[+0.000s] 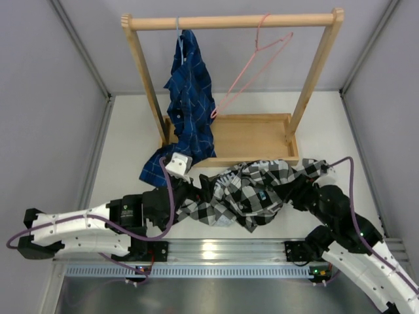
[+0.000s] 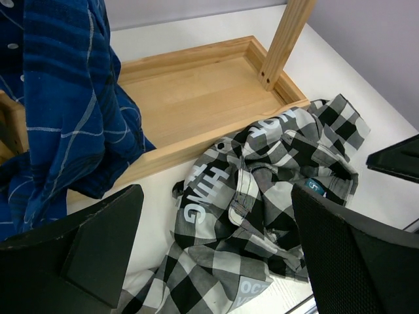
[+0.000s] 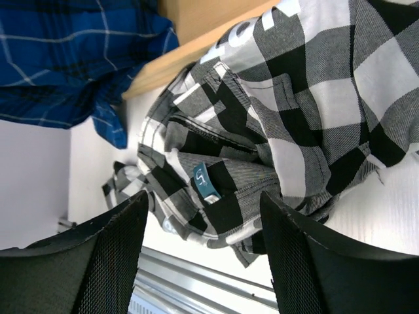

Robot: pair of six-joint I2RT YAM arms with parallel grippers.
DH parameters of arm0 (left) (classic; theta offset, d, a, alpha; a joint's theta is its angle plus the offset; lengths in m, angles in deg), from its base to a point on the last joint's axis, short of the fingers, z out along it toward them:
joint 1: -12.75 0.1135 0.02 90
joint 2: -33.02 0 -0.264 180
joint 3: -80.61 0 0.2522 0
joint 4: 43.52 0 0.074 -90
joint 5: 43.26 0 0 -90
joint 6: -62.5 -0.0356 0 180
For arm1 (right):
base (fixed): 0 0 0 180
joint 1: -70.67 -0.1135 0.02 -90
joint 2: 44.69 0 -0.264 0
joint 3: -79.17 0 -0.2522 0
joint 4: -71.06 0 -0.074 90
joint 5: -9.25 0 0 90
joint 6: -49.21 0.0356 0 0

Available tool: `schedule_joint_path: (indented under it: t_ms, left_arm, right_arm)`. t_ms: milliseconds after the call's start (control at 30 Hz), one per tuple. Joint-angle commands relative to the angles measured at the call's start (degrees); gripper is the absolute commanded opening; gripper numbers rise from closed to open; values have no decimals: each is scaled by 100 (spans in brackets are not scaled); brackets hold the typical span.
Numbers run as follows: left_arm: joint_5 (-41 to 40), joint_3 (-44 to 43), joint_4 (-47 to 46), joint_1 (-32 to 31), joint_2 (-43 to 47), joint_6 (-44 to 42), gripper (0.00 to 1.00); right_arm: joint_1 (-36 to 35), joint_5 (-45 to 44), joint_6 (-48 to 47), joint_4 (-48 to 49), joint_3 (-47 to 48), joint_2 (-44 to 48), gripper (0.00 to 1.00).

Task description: Place the shirt on the hanger

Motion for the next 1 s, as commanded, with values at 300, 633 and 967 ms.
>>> schedule_joint_path:
  t_ms: [300, 633, 967]
  left_arm:
    - [-149, 109, 134, 11, 172, 330, 98]
    - [-166, 223, 152, 11, 243, 374, 98]
    - [-114, 4, 160, 11, -38, 269, 98]
  right_arm:
    - [-83, 455, 398, -242, -466, 379, 69]
    - [-83, 87, 91, 214, -598, -288, 69]
    - [-127, 430, -592, 2158, -390, -1616, 17]
